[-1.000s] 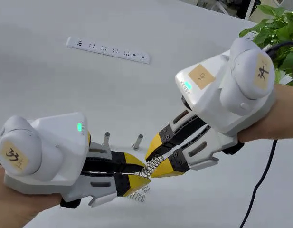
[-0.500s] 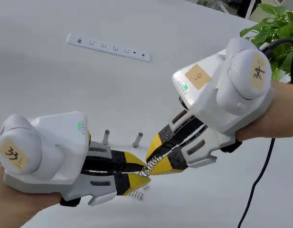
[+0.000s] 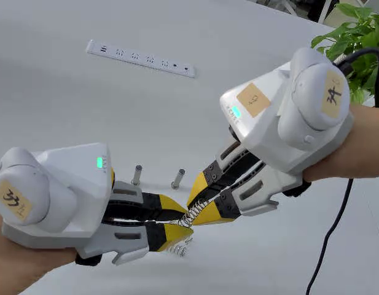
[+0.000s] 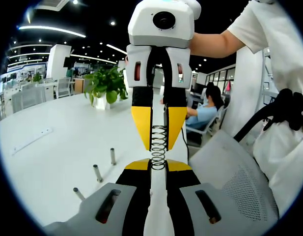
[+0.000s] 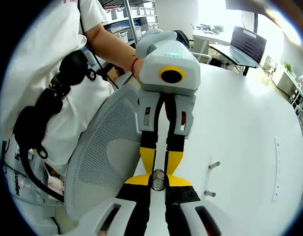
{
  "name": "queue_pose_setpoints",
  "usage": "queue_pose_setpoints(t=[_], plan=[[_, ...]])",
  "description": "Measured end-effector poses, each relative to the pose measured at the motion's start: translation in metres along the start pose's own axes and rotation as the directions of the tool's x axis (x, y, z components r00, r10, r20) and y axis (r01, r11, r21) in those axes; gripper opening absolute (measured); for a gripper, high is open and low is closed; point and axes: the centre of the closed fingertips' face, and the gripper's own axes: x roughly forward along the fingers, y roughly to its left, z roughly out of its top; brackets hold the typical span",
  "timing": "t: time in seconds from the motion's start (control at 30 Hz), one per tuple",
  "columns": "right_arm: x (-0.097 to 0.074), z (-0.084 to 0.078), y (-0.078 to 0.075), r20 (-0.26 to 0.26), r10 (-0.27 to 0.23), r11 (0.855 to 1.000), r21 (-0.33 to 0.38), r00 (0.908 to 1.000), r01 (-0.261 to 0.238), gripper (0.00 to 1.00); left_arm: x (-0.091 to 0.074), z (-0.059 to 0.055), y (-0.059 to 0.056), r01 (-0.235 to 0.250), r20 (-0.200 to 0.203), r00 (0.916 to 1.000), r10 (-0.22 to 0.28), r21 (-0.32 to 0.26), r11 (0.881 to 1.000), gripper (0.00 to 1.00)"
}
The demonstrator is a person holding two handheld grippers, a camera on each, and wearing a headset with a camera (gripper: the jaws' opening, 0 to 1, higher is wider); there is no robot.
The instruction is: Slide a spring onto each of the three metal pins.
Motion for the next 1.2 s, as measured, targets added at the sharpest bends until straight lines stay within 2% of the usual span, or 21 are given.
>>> queue_pose_setpoints(t=[0.2,0.33,0.43,0.7,0.9,0.97,1.0,1.2], plan=[[0.001,0.001,-0.001,-0.001,-0.002,1.0,0.004,1.0,0.002,0.06,-0.004,-0.001,0.003,-0.018,0.007,0.9998,0.018,-0.008,1.0,0.1],[-0.002,0.004,-0.004,0.005,-0.013,1.0,0.009,0.9999,0.013,0.06,-0.011,-0.005,0.008,-0.049,0.008,0.9988,0.049,-0.009,0.999,0.22],[-0.005,0.006,-0.01,0.012,-0.03,0.999,0.016,0.9995,0.029,0.06,-0.018,-0.01,0.013,-0.077,0.003,0.997,0.077,-0.009,0.997,0.27],[-0.007,0.012,-0.035,0.005,-0.104,0.994,0.036,0.9946,0.104,0.06,-0.043,-0.025,0.027,-0.163,-0.002,0.9866,0.163,-0.003,0.987,0.5],[-0.005,0.016,-0.061,-0.016,-0.169,0.983,0.063,0.9855,0.17,0.06,-0.061,-0.034,0.041,-0.233,-0.005,0.9724,0.233,0.003,0.972,0.67],[-0.003,0.017,-0.066,-0.023,-0.177,0.982,0.066,0.9839,0.178,0.06,-0.064,-0.035,0.042,-0.239,0.003,0.971,0.239,0.003,0.971,0.75],[-0.002,0.019,-0.07,-0.031,-0.187,0.98,0.067,0.9819,0.188,0.06,-0.067,-0.036,0.045,-0.252,0.002,0.9677,0.252,0.0,0.968,0.76],[0.008,0.019,-0.092,-0.074,-0.221,0.972,0.067,0.9725,0.226,0.06,-0.074,-0.043,0.049,-0.27,0.006,0.9629,0.27,0.006,0.963,0.89]])
